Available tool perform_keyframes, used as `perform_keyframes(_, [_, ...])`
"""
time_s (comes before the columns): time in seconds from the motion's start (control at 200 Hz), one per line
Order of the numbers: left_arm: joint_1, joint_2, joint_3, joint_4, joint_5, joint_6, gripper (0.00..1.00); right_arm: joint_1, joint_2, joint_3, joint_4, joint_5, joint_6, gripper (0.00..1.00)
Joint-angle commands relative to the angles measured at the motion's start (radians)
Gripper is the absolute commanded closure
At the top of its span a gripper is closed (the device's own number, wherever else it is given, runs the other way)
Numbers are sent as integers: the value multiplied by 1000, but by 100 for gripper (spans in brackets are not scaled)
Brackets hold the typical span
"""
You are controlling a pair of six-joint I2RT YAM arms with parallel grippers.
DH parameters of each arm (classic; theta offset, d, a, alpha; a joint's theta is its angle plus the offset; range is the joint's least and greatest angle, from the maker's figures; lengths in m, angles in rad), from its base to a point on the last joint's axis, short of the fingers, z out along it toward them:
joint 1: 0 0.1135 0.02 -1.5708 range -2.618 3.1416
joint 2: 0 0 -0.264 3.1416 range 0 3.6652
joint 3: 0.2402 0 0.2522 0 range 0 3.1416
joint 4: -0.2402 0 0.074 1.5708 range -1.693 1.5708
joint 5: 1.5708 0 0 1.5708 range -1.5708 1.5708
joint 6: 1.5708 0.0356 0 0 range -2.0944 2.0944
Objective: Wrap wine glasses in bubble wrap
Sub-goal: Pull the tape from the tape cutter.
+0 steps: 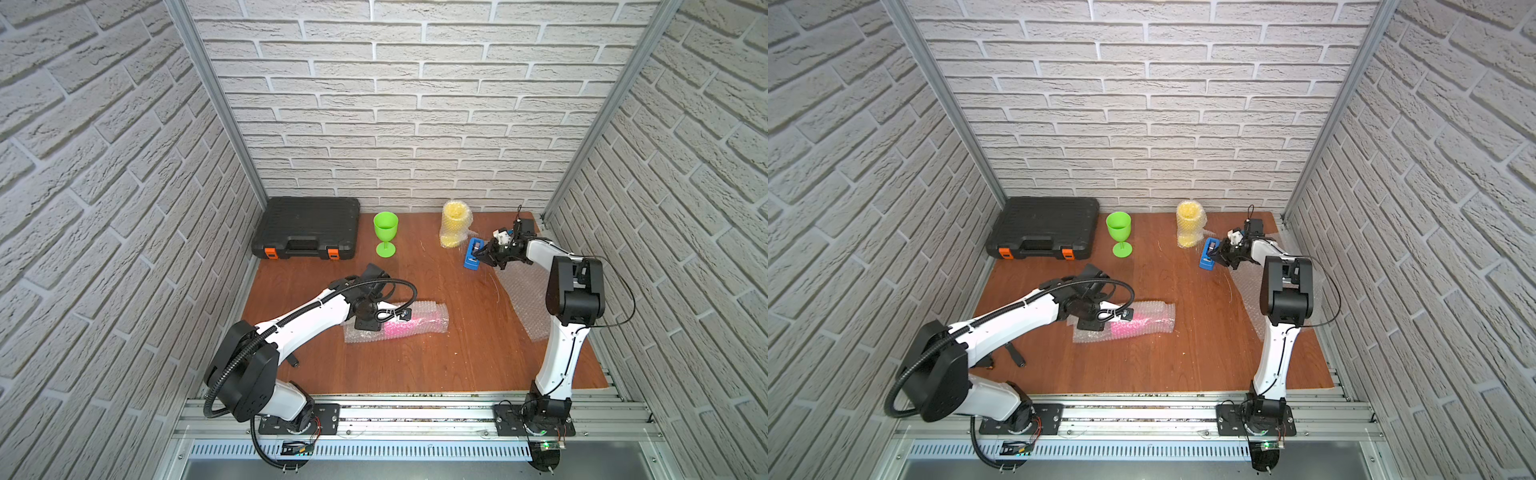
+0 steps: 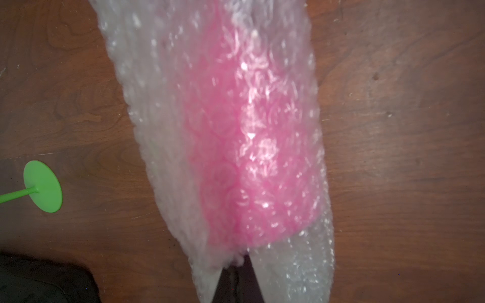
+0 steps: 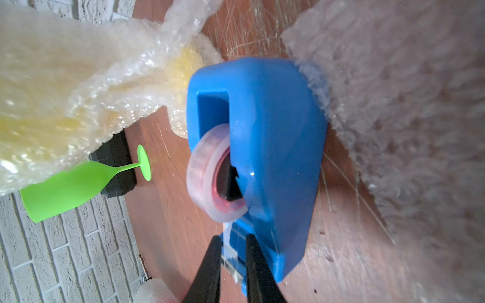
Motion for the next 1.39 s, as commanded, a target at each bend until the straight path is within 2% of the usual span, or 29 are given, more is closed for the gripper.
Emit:
perform_keyframes(0.0, [-6,16,-14,-5,1,4,100,3,32,-3,48,-68,26,81])
perform_keyframes(0.32, [-6,22,-10,-11,4,2,100,3,48,-6,35,-54,30,85])
perform_keyframes(0.435, [-7,24,-9,-11,4,1,100,3,45,-10,31,-36,28,89])
perform_keyframes(0.54, [-8,24,-9,-11,4,2,100,3,25,-24,59,-48,48,97])
perform_keyframes(0.895, [-7,22,-7,-12,7,2,100,3,-159,-147,103,-88,111,97])
perform_keyframes(1.39, [-17,30,0,-24,16,-1,100,33,-453,-498,108,-108,117,97])
